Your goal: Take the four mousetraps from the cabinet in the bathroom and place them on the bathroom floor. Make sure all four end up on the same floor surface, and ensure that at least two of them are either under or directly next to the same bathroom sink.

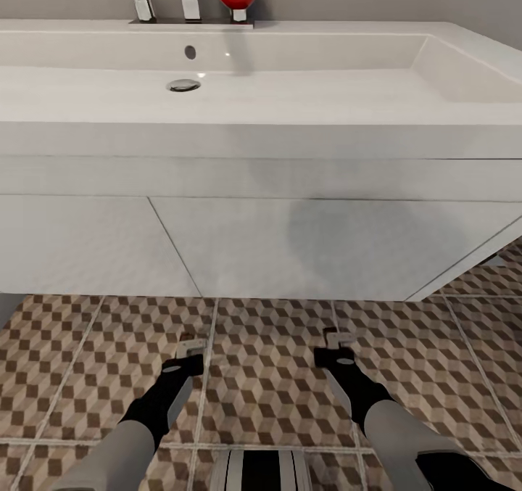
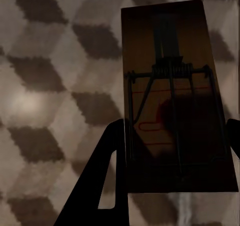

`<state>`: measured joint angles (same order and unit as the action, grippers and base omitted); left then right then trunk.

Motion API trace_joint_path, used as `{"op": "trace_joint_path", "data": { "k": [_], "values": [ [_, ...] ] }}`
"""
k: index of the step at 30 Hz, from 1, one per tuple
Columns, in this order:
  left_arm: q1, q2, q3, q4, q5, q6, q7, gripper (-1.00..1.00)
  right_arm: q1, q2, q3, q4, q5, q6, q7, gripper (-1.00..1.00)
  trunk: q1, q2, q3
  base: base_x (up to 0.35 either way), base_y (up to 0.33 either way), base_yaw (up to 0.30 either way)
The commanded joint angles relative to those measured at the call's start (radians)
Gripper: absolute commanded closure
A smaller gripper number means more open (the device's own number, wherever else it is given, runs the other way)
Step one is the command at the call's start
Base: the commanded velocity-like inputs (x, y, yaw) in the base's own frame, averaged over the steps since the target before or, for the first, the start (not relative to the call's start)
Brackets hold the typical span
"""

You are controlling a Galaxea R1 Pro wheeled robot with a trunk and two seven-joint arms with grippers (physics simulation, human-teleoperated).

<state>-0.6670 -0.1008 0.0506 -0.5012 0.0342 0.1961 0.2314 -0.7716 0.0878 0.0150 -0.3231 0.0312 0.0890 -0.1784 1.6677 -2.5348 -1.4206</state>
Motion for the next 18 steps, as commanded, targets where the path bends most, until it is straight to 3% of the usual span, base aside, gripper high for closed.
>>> {"op": "trace_joint_path", "data": {
  "k": [1,6,9,18],
  "values": [
    [-0.001,0.0,0.003,-0.002,0.001,0.005,0.001,1.0,0.0,0.0,0.001,-0.002,0.003,0.003,-0.005,1.0,0.0,0.0,-0.001,0.0,0.0,0.0],
    [-0.003,0.005,0.003,-0.001,-0.001,0.001,0.0,1.0,0.001,-0.001,-0.005,0.003,0.001,-0.053,-0.019,1.0,0.0,0.0,-0.001,0.0,0.0,0.0],
    [-0.004,0.024,0.003,-0.001,0.0,-0.019,-0.001,1.0,0.0,-0.003,-0.022,0.033,0.001,-0.099,-0.037,1.0,0.0,0.0,-0.001,0.0,0.0,0.0],
    [-0.006,0.038,0.003,0.001,0.002,-0.05,-0.002,1.0,0.001,-0.005,-0.042,0.07,0.001,-0.128,-0.046,1.0,0.0,0.0,-0.001,0.0,0.0,0.0]
  ]
}}
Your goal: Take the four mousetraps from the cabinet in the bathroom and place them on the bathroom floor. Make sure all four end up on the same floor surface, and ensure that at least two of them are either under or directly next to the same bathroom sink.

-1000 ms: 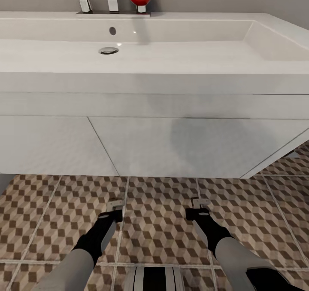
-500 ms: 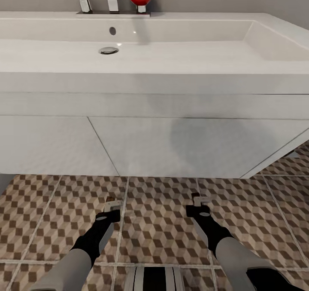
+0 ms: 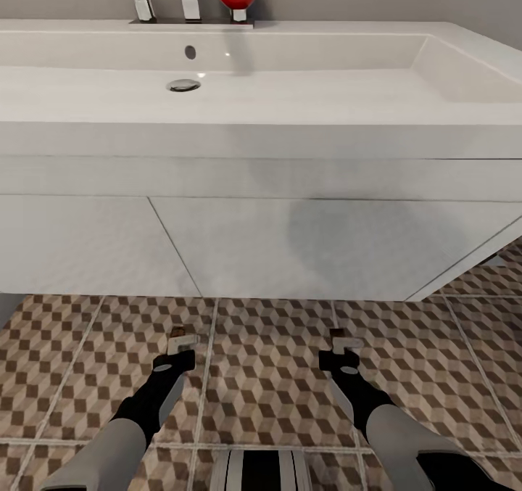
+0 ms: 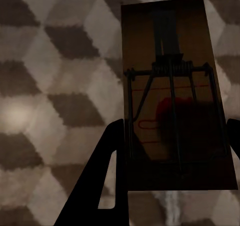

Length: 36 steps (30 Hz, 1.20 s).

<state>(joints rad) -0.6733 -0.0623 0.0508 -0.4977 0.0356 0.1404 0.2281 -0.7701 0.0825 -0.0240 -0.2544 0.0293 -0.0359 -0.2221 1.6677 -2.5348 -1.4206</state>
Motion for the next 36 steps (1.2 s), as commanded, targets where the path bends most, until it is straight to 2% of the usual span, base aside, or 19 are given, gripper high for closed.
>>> {"op": "trace_joint_path", "data": {
  "k": [1,23,30,36],
  "values": [
    [0.0,0.0,0.003,-0.002,0.001,0.005,0.001,1.0,0.0,0.0,-0.003,0.002,0.003,-0.004,-0.002,1.0,0.0,0.0,-0.001,0.0,0.0,0.0],
    [-0.002,-0.003,0.003,0.0,0.0,-0.001,-0.002,1.0,-0.001,-0.001,-0.004,0.004,0.003,-0.026,0.004,1.0,0.0,0.0,-0.001,0.0,0.0,0.0],
    [-0.002,-0.008,0.0,-0.002,-0.002,-0.043,-0.006,1.0,-0.001,-0.001,-0.004,0.004,0.003,-0.038,0.004,1.0,0.0,0.0,-0.001,0.0,0.0,0.0],
    [-0.002,-0.01,0.0,-0.005,-0.001,-0.051,-0.007,1.0,-0.001,0.0,-0.004,0.004,0.003,-0.039,0.004,1.0,0.0,0.0,-0.001,0.0,0.0,0.0]
  ]
}}
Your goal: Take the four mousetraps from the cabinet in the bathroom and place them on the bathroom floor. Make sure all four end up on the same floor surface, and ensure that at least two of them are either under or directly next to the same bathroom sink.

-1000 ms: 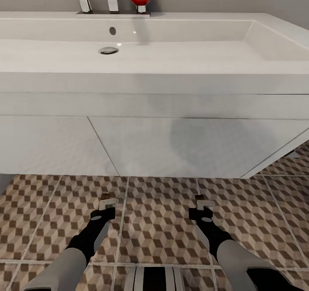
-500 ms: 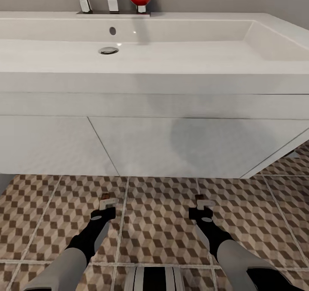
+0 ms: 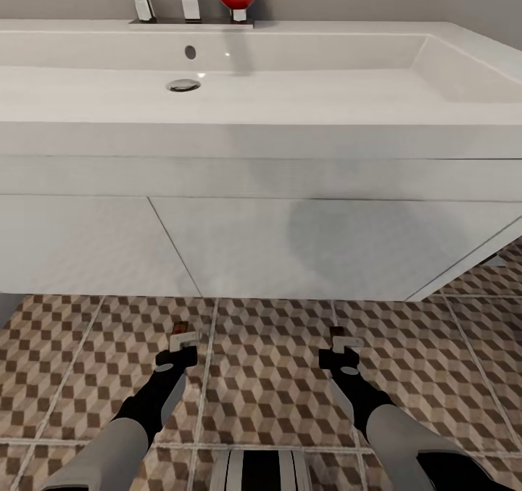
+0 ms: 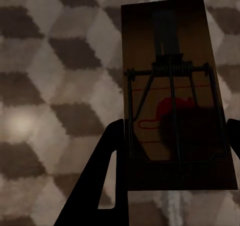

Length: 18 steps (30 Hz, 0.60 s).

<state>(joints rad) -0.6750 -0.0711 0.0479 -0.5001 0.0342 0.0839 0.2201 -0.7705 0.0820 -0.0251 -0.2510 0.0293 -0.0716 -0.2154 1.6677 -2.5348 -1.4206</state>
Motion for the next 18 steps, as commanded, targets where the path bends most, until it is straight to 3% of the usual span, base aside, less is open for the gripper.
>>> {"op": "trace_joint_path", "data": {
  "k": [1,18],
  "values": [
    [0.0,-0.001,0.003,-0.002,0.001,0.005,0.001,1.0,-0.001,0.001,-0.003,0.001,0.003,-0.003,-0.002,1.0,0.0,0.0,-0.001,0.0,0.0,0.0],
    [0.0,-0.001,0.003,-0.003,0.003,0.001,0.002,1.0,-0.001,0.001,-0.003,0.001,0.003,-0.003,-0.002,1.0,0.0,0.0,-0.001,0.0,0.0,0.0]
  ]
}}
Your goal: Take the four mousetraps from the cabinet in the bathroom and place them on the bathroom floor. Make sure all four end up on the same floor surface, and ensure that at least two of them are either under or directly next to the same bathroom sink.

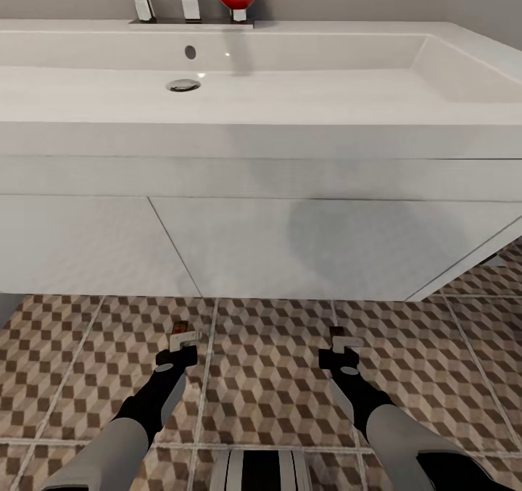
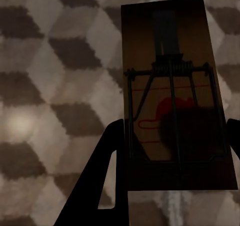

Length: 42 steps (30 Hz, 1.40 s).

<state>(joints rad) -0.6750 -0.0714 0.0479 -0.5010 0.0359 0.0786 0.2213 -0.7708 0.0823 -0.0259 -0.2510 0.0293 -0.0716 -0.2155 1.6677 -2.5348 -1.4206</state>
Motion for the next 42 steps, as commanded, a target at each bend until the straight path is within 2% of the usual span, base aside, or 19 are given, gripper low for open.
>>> {"op": "trace_joint_path", "data": {
  "k": [1,19,39,42],
  "values": [
    [0.0,-0.001,0.003,-0.002,0.001,0.006,0.001,1.0,-0.001,0.0,-0.003,0.001,0.003,-0.003,-0.002,1.0,0.0,0.0,-0.001,0.0,0.0,0.0],
    [0.0,-0.001,0.005,-0.01,0.002,0.002,0.002,1.0,-0.001,0.002,-0.003,0.001,0.003,-0.002,-0.002,1.0,0.0,0.0,-0.001,0.0,0.0,0.0],
    [0.0,-0.012,0.005,-0.015,0.002,0.002,-0.002,1.0,-0.001,-0.002,-0.003,0.001,0.007,-0.002,-0.002,1.0,0.009,-0.005,-0.078,0.0,0.0,0.0],
    [0.0,-0.012,0.005,-0.016,0.002,0.001,-0.002,1.0,-0.001,-0.001,-0.003,0.001,0.007,-0.002,-0.002,1.0,0.009,-0.005,-0.078,0.0,0.0,0.0]
  ]
}}
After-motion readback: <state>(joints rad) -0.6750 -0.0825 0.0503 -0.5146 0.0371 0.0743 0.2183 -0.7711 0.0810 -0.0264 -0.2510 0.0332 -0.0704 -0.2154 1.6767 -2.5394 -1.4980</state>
